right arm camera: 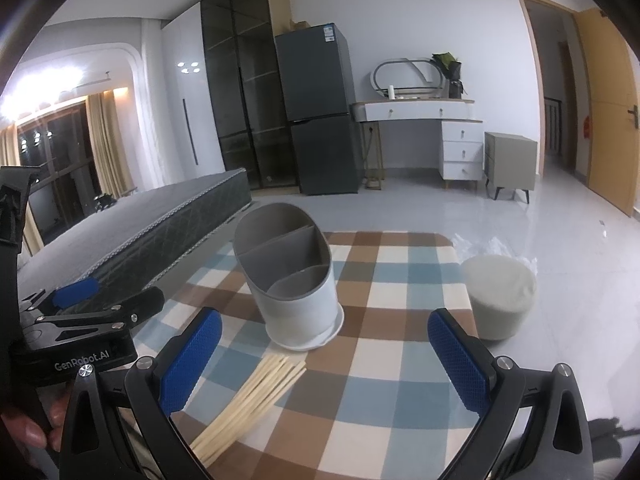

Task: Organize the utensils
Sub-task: 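Lower the left tool to the wooden chopsticks and close on one chopstick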

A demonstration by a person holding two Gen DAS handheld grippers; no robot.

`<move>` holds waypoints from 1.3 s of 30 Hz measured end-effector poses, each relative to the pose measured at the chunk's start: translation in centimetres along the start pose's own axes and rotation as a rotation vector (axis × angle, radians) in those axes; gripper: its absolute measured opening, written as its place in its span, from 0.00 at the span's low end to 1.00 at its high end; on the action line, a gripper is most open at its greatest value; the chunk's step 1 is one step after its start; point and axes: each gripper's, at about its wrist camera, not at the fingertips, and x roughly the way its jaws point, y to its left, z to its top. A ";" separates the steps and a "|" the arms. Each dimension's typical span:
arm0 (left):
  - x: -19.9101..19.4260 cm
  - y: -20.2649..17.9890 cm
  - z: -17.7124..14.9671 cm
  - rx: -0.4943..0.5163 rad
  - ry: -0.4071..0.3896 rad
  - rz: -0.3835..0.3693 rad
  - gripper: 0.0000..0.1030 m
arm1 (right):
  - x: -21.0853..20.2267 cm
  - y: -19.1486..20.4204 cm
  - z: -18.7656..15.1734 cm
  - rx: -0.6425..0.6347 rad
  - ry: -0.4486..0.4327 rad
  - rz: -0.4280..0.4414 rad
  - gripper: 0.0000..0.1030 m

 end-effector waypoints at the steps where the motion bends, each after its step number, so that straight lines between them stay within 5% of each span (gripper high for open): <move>1: 0.0 -0.1 -0.1 0.001 0.001 -0.001 0.99 | 0.0 0.0 0.0 0.001 0.000 0.000 1.00; 14: 2.4 -0.1 -0.7 0.033 0.103 -0.001 0.99 | 1.2 -0.6 0.0 0.022 0.051 -0.022 1.00; 22: 8.9 1.0 -2.1 0.061 0.316 0.015 0.99 | 4.8 -2.4 -1.2 0.071 0.213 -0.062 1.00; 27: 12.6 0.2 -4.0 0.142 0.452 -0.014 0.98 | 7.3 -3.3 -1.9 0.086 0.300 -0.088 1.00; 30: 14.8 -0.4 -4.7 0.174 0.531 -0.034 0.87 | 8.9 -3.7 -2.3 0.097 0.353 -0.081 0.96; 39: 16.4 -1.5 -4.5 0.167 0.607 -0.161 0.85 | 10.8 -4.8 -2.6 0.156 0.422 -0.063 0.95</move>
